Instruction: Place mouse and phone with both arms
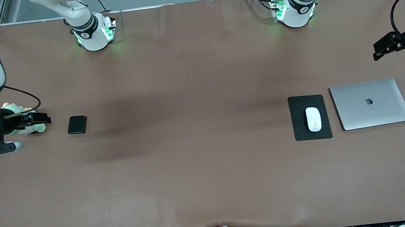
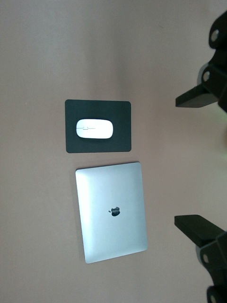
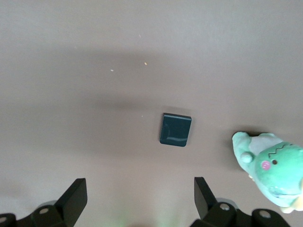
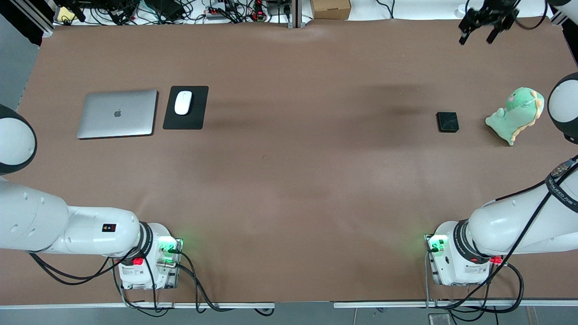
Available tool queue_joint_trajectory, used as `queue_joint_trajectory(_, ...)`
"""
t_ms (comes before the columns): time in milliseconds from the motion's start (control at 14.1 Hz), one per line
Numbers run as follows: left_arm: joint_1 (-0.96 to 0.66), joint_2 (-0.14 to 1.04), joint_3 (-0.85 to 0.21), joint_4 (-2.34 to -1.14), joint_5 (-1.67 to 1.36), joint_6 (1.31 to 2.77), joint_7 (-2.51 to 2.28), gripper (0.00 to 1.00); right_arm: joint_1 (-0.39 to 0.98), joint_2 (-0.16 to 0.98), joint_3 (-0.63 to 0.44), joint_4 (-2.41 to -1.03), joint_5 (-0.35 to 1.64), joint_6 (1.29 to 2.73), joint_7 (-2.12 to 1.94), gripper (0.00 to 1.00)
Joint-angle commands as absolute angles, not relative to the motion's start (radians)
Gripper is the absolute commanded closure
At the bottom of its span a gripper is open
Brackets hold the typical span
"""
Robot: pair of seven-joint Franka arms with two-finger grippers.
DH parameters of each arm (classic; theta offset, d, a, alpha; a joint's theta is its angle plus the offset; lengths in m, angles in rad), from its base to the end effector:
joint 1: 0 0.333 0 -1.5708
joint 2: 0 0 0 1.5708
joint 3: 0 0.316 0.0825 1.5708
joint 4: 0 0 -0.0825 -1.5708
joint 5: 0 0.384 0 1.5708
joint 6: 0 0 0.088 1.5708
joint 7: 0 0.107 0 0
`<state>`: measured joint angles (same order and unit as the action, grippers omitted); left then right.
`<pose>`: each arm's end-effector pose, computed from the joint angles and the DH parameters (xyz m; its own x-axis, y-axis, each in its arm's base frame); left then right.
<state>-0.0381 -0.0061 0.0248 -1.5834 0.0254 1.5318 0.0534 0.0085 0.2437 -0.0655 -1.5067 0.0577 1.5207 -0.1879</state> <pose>0.5481 -0.0044 0.6186 0.9967 -0.0656 -0.0468 -0.0668 -0.9975 -0.0228 0.6097 -0.0244 0.5085 0.9674 0.1329 -0.2155 0.1175 -0.9896 -0.0827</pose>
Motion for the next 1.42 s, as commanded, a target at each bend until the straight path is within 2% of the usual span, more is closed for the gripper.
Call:
queue_joint_trajectory(0, -0.032, -0.017, 0.020, -1.583, 0.034, 1.537, 0.061, 0.00, 0.008, 0.264, -0.051, -1.387, 0.063, 1.419, -0.213, 0.00)
queue_joint_trajectory(142, -0.032, -0.017, 0.020, -1.583, 0.032, 1.537, 0.061, 0.00, 0.008, 0.265, -0.052, -1.303, 0.055, 1.372, -0.213, 0.00)
queue_joint_trajectory(284, -0.031, -0.017, 0.020, -1.583, 0.032, 1.537, 0.061, 0.00, 0.008, 0.255, -0.051, -1.281, 0.054, 1.359, -0.212, 0.00)
queue_joint_trajectory(496, -0.031, -0.017, 0.020, -1.582, 0.032, 1.537, 0.061, 0.00, 0.014, 0.161, -0.043, -1.298, 0.058, 1.302, -0.202, 0.00)
queue_joint_trajectory(780, -0.031, -0.018, 0.020, -1.583, 0.035, 1.537, 0.061, 0.00, 0.021, 0.011, -0.037, -1.451, 0.057, 1.328, -0.099, 0.00)
queue_joint_trajectory(1134, -0.031, -0.017, 0.020, -1.583, 0.038, 1.537, 0.061, 0.00, 0.020, -0.119, -0.035, -1.621, 0.060, 1.394, -0.034, 0.00)
queue_joint_trajectory(1347, -0.031, -0.017, 0.020, -1.583, 0.035, 1.537, 0.061, 0.00, 0.020, -0.091, -0.037, -1.585, 0.051, 1.385, -0.051, 0.00)
